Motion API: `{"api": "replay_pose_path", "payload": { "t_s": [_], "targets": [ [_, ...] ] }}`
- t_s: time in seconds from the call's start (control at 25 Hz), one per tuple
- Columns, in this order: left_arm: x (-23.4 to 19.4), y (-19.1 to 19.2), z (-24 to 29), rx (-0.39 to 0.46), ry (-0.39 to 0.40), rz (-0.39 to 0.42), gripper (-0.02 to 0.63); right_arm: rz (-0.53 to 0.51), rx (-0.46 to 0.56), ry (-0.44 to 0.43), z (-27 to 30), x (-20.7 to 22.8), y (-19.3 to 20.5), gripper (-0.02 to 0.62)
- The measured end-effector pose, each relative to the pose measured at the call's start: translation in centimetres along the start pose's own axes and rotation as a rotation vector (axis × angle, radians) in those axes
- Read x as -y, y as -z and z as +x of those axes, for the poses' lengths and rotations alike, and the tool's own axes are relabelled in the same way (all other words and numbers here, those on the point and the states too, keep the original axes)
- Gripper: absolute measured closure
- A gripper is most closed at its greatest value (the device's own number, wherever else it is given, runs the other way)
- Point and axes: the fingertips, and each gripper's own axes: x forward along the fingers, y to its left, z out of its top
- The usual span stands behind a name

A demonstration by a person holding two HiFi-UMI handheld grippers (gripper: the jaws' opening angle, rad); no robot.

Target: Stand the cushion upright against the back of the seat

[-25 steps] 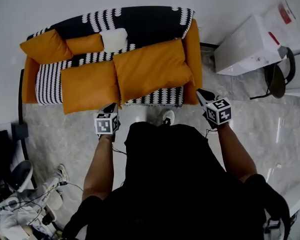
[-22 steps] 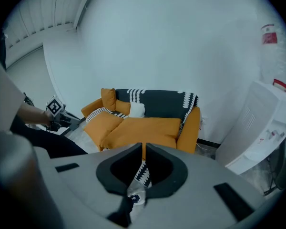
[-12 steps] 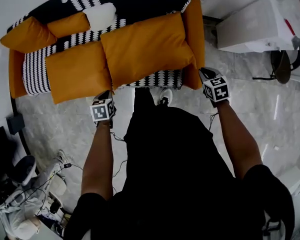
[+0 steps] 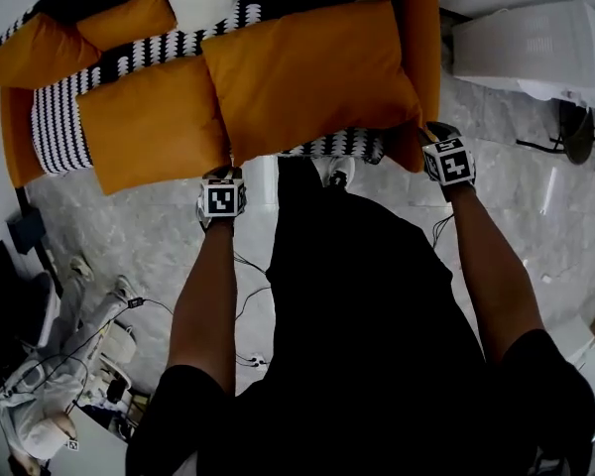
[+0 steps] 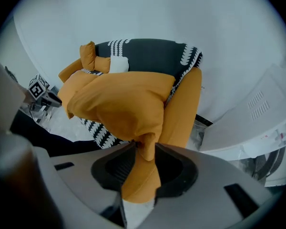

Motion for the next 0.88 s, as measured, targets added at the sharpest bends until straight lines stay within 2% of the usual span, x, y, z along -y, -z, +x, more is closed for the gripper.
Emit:
{"api": "replay_pose_path", "payload": {
  "t_s": [0.04,0.08,0.2,0.28,0.44,0.56,0.64,0.68,0.72,0.76,0.88],
  "targets": [
    [-0.2,0.7,0.6,-0.037,-0.001,0.018,0.483,-0.010,-0.013,-0.001,0.3,0.1,0.0,0.462],
    [-0.2,1.5,1.2,-0.077,0.004,0.034,0.468,-0.020,-0.026,0.000,0.6,0.1,0.0,0.449],
    [-0.5,3.4,3.0,-0.150,0.013,0.060,0.454,-0.045,-0.064,0.005,1.7,0.1,0.2,0.431],
    [-0.6,3.9,3.9,-0.182,0.025,0.046,0.449,-0.055,-0.086,0.004,2.7,0.0,0.3,0.428],
    [-1.5,2.9,5.1,-0.154,0.030,0.000,0.449,-0.082,-0.137,-0.005,4.2,-0.4,0.3,0.426],
    [-1.3,2.2,6.0,-0.166,0.067,0.007,0.450,-0.089,-0.157,0.005,4.6,-0.3,0.0,0.428],
    [-1.0,1.1,5.9,-0.167,0.096,0.029,0.467,-0.071,-0.164,0.009,5.0,-0.2,0.0,0.428],
    [-0.9,0.5,5.7,-0.162,0.105,0.038,0.507,-0.056,-0.166,0.010,5.2,-0.3,0.0,0.430],
    [-0.9,0.2,5.3,-0.157,0.109,0.047,0.545,-0.040,-0.167,0.012,5.2,-0.3,0.1,0.446],
    [-0.8,0.0,5.0,-0.157,0.111,0.056,0.557,-0.026,-0.167,0.013,5.2,-0.4,0.1,0.479],
    [-0.7,0.2,4.7,-0.163,0.116,0.061,0.572,-0.001,-0.162,0.001,5.0,-0.2,0.1,0.522]
  ]
}}
